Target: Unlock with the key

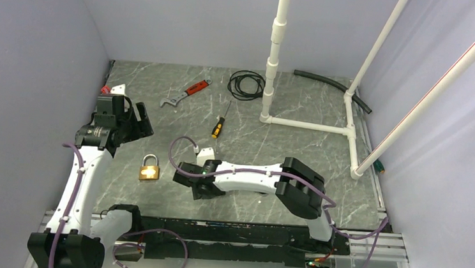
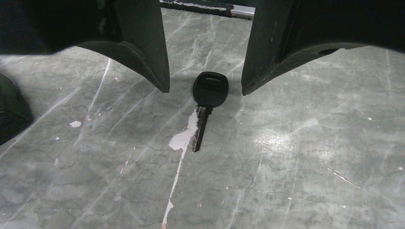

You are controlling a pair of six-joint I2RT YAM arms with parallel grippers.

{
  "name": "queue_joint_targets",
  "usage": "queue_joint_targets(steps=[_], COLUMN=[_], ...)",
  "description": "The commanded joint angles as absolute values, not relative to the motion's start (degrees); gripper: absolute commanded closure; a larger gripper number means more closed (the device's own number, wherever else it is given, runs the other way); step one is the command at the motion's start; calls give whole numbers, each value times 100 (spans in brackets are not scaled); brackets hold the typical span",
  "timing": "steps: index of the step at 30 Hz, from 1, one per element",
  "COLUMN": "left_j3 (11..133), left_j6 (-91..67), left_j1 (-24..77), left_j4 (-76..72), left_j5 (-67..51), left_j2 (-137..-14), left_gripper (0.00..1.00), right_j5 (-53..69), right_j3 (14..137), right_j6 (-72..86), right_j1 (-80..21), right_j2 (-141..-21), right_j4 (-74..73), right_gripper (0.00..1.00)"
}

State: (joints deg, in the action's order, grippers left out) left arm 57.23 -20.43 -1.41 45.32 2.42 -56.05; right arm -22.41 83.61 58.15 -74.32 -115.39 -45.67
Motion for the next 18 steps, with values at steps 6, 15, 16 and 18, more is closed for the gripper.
queue_joint_targets(steps=[6, 15, 16, 18], left_j3=[5833, 5829, 5834, 5832], left_j6=[-2048, -2048, -2048, -2048], left_j1=[-118, -116, -119, -114], left_j4=[4503, 4506, 4502, 4508], left_j5=[307, 312, 314, 315], left_j2=[-5537, -5543, -5552, -5550], left_gripper=[16, 16, 16, 16], right_j5=[-2191, -2059, -2042, -2049], right_j3=[8193, 8088, 8082, 8006], right_j6=[5906, 5890, 5901, 5933], right_j1=[-7375, -7374, -7374, -7374], right_j2=[-11464, -11482, -11460, -11365], right_j4=[-4229, -4207, -4216, -4199], right_gripper=[48, 71, 72, 74])
